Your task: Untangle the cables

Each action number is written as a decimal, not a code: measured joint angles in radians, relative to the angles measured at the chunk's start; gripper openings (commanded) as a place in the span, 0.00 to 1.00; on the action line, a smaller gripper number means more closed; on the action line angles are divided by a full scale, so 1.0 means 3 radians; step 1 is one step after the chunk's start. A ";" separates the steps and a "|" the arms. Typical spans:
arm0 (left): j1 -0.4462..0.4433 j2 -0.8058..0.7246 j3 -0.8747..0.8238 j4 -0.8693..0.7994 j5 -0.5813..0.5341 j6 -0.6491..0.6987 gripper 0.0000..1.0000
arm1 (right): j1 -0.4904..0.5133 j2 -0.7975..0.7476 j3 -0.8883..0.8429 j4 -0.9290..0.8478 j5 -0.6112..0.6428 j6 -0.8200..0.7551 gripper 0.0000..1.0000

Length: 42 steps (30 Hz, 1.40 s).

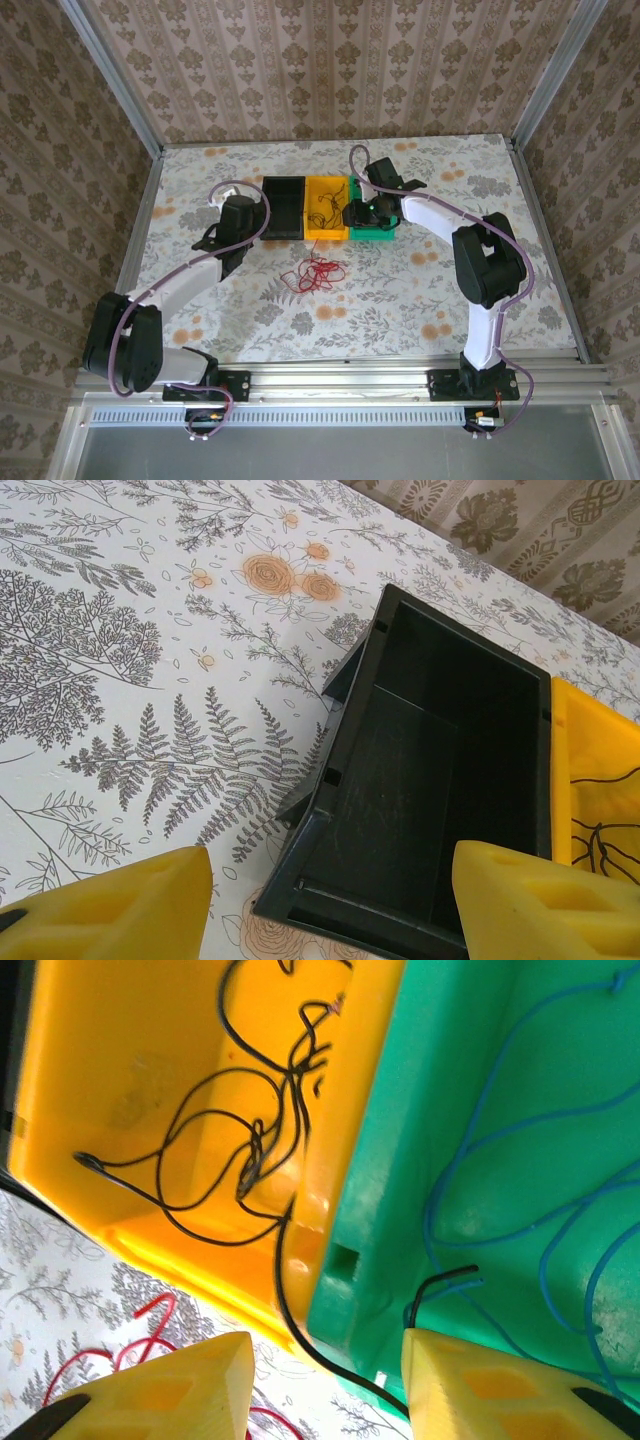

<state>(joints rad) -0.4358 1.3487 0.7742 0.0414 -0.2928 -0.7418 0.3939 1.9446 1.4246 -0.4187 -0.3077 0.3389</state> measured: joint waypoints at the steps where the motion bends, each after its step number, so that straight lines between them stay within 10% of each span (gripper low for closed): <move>1: 0.0000 0.0001 0.0000 0.0003 0.0005 -0.0001 0.65 | 0.0000 0.0000 -0.0017 -0.0001 0.0003 -0.0001 0.41; 18: 0.0000 0.0003 0.0003 0.0036 0.0014 -0.0050 0.65 | 0.0031 -0.0093 -0.0116 -0.0034 0.0235 -0.0072 0.04; 31: 0.0000 0.0001 0.0003 0.0036 0.0031 -0.0052 0.65 | 0.0057 -0.0350 -0.0097 -0.0131 0.0337 -0.0072 0.02; 42: -0.0004 0.0001 -0.0005 0.0019 0.0114 -0.0051 0.65 | 0.0130 0.0212 0.1072 -0.0259 0.0286 -0.0042 0.03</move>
<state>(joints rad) -0.4370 1.3491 0.7727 0.0471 -0.2584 -0.7570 0.4328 2.0083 1.7462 -0.4965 -0.2218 0.3264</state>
